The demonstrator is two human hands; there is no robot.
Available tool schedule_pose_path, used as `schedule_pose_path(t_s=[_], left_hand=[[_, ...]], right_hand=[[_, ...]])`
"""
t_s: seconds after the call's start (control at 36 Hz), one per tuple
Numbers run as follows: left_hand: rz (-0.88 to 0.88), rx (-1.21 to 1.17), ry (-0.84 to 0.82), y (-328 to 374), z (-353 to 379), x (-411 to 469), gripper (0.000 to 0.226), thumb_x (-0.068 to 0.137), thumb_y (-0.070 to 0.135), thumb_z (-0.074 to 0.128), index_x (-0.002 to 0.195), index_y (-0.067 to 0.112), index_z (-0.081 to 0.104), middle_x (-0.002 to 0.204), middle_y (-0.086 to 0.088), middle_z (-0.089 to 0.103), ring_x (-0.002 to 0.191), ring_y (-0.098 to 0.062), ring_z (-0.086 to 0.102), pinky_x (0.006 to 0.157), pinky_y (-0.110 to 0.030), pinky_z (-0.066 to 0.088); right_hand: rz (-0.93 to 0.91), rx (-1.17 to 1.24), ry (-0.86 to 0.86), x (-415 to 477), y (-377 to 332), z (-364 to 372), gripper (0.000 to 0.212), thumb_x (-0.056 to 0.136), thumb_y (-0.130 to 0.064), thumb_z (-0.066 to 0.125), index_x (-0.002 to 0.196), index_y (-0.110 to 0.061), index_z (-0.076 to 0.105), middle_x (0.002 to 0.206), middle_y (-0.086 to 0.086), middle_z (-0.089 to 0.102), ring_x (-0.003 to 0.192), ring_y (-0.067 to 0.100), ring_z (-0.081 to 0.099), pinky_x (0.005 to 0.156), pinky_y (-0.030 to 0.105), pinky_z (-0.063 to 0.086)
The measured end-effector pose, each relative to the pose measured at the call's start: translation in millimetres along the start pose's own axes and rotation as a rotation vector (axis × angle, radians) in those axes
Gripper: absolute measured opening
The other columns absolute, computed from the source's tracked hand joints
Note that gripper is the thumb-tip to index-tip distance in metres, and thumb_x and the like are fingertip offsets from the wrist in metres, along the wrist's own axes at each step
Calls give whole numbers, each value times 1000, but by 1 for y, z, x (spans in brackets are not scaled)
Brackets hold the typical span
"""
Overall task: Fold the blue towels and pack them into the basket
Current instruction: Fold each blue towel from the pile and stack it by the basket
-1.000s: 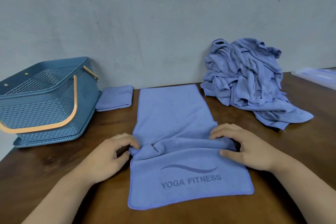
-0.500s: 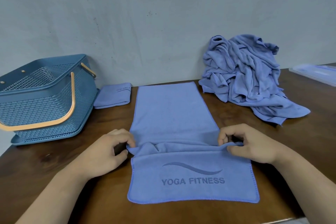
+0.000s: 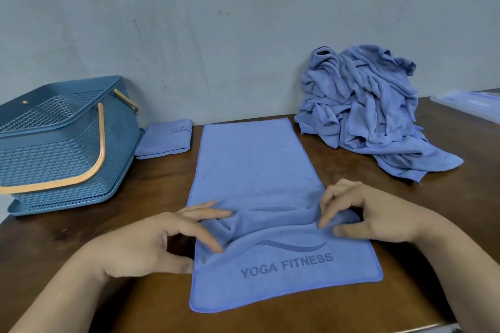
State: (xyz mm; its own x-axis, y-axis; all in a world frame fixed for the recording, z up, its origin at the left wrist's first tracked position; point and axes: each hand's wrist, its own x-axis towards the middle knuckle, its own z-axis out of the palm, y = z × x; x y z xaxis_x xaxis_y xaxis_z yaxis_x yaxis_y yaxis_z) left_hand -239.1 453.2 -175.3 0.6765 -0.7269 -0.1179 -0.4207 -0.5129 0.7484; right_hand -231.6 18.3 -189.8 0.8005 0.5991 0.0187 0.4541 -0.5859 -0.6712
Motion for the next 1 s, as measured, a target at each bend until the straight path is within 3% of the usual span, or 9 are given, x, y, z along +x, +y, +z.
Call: schedule_pose_path(t_s=[0.11, 0.19, 0.31, 0.44, 0.56, 0.64, 0.72, 0.89, 1.0], left_hand=[[-51, 46, -66, 3, 2, 2, 44, 85, 22, 90, 121, 44, 78, 163, 33, 34, 158, 7, 3, 130, -35, 11], [-73, 65, -48, 2, 5, 5, 30, 84, 31, 91, 110, 42, 82, 161, 34, 38, 157, 9, 5, 129, -33, 13], [-63, 0, 58, 3, 7, 10, 21, 87, 13, 87, 93, 33, 85, 151, 26, 55, 154, 4, 29, 123, -22, 24], [35, -341, 251, 5, 4, 5, 3, 91, 12, 79, 91, 9, 79, 129, -7, 70, 119, -27, 66, 98, -34, 51], [57, -590, 406, 4, 8, 13, 16, 91, 13, 75, 94, -1, 68, 100, -25, 66, 87, -30, 59, 77, -30, 48], [56, -562, 393, -1, 8, 16, 14, 92, 13, 75, 94, 1, 69, 99, -25, 68, 89, -29, 62, 80, -29, 49], [60, -531, 308, -4, 7, 14, 11, 95, 13, 74, 93, 4, 69, 99, -24, 71, 91, -29, 66, 85, -31, 50], [51, -543, 214, -3, 3, 10, 15, 98, 15, 70, 88, 2, 67, 80, -19, 67, 72, -22, 59, 70, -24, 46], [37, -630, 354, 3, -6, 24, 18, 94, 17, 66, 79, 7, 64, 66, -15, 51, 59, -18, 43, 56, -26, 36]], right_hand=[[61, -84, -7, 2, -4, 3, 35, 83, -52, 86, 115, -47, 74, 124, -15, 64, 121, 14, 51, 113, 36, 27], [18, -95, 38, 6, -4, 7, 17, 86, -49, 85, 101, -45, 78, 115, -16, 69, 114, 14, 56, 114, 41, 29], [-24, 1, 56, 5, -5, 6, 4, 91, -37, 84, 92, -39, 80, 105, -12, 74, 109, 18, 60, 108, 36, 36], [22, 222, 112, 6, -11, -2, 7, 90, -28, 84, 97, -29, 84, 96, -1, 77, 96, 19, 68, 93, 37, 53], [118, 186, -63, 12, -17, -8, 19, 86, -36, 88, 103, -35, 82, 105, -7, 77, 100, 13, 70, 94, 36, 54], [141, 72, -104, 13, -19, -9, 24, 84, -36, 90, 105, -40, 79, 107, -14, 73, 104, 11, 66, 89, 22, 49], [117, 18, -57, 15, -16, -4, 14, 89, -30, 86, 97, -41, 81, 99, -14, 73, 89, 12, 67, 81, 24, 51], [44, 271, -98, 13, -21, -16, 9, 92, -22, 84, 101, -24, 85, 98, 5, 76, 87, 27, 68, 85, 43, 53], [45, 462, 4, 36, -27, -32, 10, 96, -10, 74, 101, -10, 82, 109, 12, 78, 104, 23, 73, 97, 33, 55]])
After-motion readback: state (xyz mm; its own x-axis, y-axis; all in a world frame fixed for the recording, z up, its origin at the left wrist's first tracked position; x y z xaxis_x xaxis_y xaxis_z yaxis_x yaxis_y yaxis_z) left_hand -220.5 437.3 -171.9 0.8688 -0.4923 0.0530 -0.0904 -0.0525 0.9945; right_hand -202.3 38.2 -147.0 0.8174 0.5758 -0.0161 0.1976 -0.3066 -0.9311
